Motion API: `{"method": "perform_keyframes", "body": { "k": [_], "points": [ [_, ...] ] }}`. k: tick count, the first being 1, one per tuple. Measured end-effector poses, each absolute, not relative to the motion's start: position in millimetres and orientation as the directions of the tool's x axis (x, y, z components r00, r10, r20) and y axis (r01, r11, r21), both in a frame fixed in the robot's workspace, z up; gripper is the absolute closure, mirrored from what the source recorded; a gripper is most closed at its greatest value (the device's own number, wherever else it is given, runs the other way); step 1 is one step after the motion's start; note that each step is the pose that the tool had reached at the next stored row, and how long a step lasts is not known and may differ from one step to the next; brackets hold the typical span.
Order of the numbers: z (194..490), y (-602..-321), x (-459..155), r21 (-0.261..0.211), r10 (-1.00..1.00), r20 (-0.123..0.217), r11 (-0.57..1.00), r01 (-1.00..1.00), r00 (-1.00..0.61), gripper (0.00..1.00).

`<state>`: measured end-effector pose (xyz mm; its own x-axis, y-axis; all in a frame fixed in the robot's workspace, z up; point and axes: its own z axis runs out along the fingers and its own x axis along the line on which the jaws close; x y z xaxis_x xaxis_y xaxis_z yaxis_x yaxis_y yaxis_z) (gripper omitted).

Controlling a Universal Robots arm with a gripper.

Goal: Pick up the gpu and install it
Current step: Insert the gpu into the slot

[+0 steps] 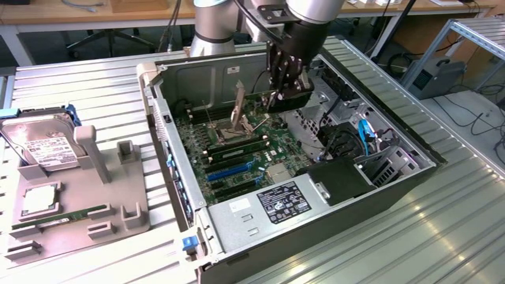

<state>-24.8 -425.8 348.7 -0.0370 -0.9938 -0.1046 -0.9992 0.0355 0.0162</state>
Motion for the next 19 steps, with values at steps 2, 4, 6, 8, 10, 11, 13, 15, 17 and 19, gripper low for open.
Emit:
{"method": "perform_keyframes", "body": {
  "k": [2, 4, 6, 8, 10, 11, 13, 15, 17, 19],
  "points": [
    [348.6, -429.2, -26.9, 0.016, -0.994, -0.105, 0.031, -0.999, -0.032, 0.73],
    [348.4, -433.1, -28.6, 0.016, -0.994, -0.104, 0.028, -0.999, -0.029, 0.73],
    [348.0, -436.4, -29.4, 0.016, -0.994, -0.105, 0.027, -0.999, -0.029, 0.73],
    [347.8, -438.8, -30.1, 0.016, -0.994, -0.105, 0.027, -0.999, -0.029, 0.73],
    [347.4, -442.7, -31.6, 0.016, -0.994, -0.105, 0.027, -1.0, -0.029, 0.73],
    [347.2, -443.6, -32.0, 0.016, -0.994, -0.105, 0.027, -0.999, -0.029, 0.73],
    [346.5, -446.0, -35.2, 0.016, -0.994, -0.105, 0.027, -1.0, -0.029, 0.73],
    [345.9, -446.8, -37.8, 0.016, -0.994, -0.105, 0.027, -0.999, -0.029, 0.73],
    [345.6, -447.2, -39.5, 0.016, -0.994, -0.105, 0.027, -0.999, -0.029, 0.73],
    [345.4, -447.8, -41.6, 0.016, -0.994, -0.105, 0.027, -0.999, -0.029, 0.73]
  ]
}}
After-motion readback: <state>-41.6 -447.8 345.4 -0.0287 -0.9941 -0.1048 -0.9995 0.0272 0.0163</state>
